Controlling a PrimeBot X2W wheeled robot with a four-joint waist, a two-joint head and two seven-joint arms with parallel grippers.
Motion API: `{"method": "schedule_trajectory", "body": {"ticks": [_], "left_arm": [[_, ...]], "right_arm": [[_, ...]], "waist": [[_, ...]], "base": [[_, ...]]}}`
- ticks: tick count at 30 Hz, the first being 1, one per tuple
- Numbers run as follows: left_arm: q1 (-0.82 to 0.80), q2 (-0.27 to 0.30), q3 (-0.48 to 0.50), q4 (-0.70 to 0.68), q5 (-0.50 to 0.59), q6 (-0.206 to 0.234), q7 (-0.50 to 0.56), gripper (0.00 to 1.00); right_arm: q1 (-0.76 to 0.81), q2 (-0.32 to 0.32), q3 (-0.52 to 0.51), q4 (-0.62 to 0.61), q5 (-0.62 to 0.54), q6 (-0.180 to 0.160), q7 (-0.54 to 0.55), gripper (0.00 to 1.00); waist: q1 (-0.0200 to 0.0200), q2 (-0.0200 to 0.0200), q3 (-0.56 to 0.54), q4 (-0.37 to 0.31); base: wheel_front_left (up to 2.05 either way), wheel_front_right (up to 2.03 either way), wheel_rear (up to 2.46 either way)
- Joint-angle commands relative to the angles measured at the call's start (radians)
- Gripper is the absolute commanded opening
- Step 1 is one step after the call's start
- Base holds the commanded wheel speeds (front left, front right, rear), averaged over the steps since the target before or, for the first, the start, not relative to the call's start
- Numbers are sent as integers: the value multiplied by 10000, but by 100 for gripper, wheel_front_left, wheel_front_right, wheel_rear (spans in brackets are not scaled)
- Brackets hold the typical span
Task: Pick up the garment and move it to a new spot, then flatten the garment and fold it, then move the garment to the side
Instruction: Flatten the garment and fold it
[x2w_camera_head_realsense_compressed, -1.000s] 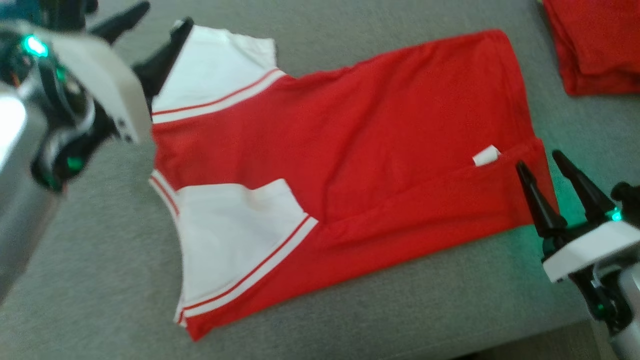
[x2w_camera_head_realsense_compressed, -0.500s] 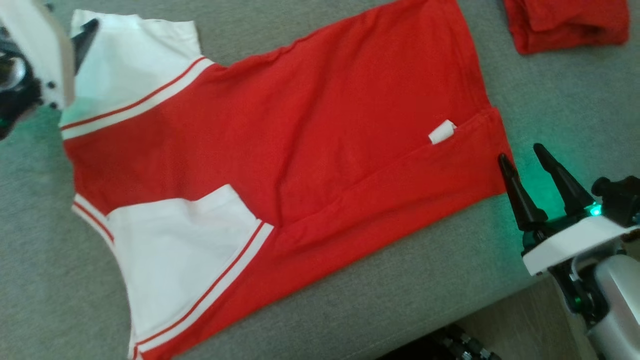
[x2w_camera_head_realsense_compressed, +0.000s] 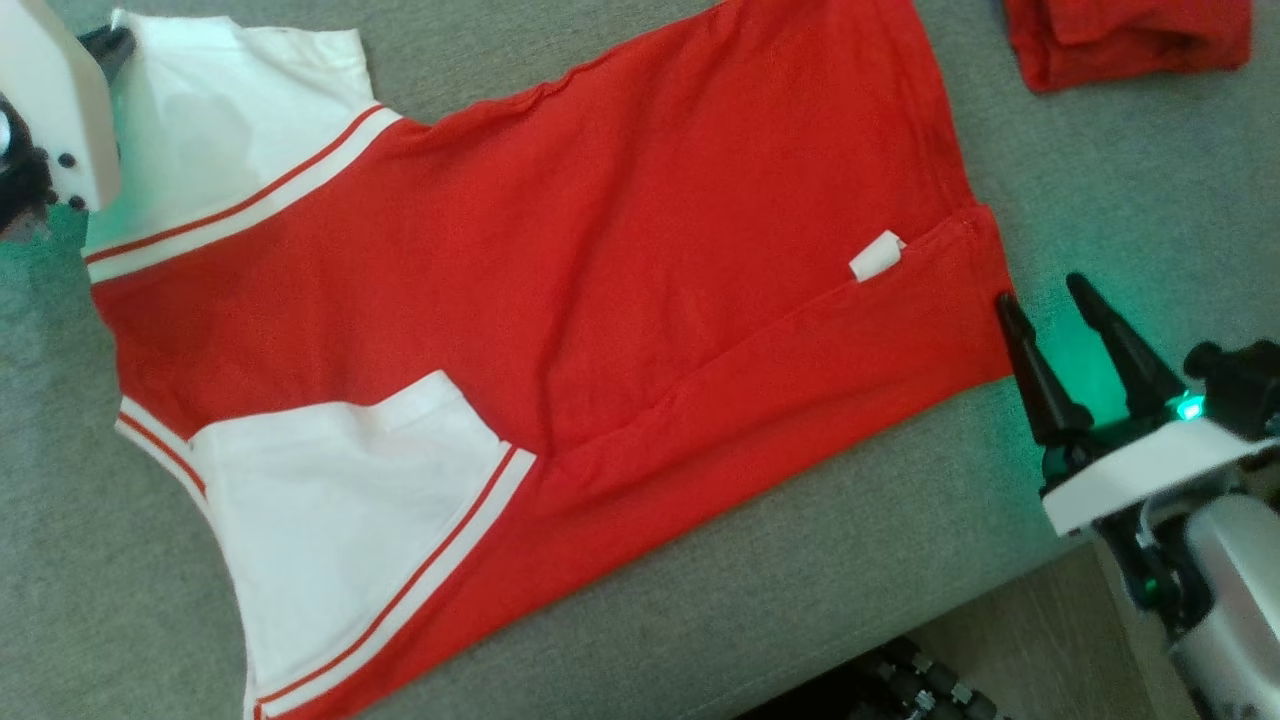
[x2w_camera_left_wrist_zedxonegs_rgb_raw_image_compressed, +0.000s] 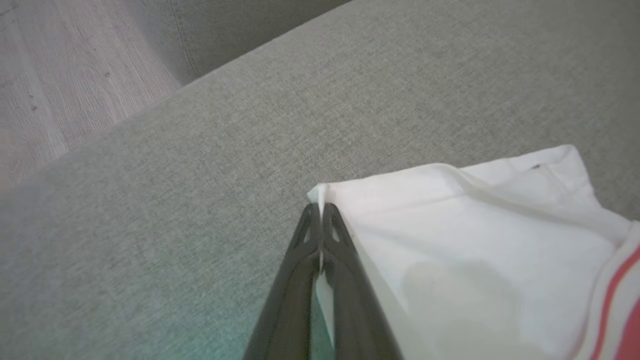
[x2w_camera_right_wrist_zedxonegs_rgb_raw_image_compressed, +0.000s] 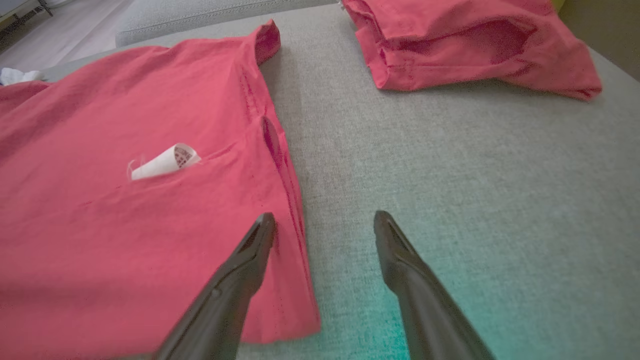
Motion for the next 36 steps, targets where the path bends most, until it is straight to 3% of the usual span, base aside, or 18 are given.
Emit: {"method": "schedule_trajectory", "body": {"ticks": [1, 9, 14, 20, 36], "left_arm": [[-410, 392, 470, -208, -139, -25, -68, 0], [-848, 397, 476, -531, 51, -234, -868, 0], [-1359, 392, 351, -890, 197, -340, -1248, 0], [-1815, 334, 86, -1204, 326, -390, -1546, 0], [-2343, 392, -833, -1416, 7, -412, -2161, 0]], "right_arm": [[-128, -364, 56, -201, 59, -9, -57, 100], [-1262, -885, 20, -390, 539, -9, 444, 100], [-3283, -1436, 413, -44, 1047, -9, 2043, 100], [-5222, -1532, 1184, 1090, 1359, -9, 3468, 100], [-7173, -1786, 3458, 3108, 1915, -9, 3687, 100]], "waist": [[0, 0, 33, 34], [0, 0, 100, 298], [0, 0, 242, 604], [0, 0, 534, 1060], [0, 0, 796, 1657]], "base": [[0, 0, 0], [0, 0, 0], [0, 0, 0], [0, 0, 0], [0, 0, 0]]}}
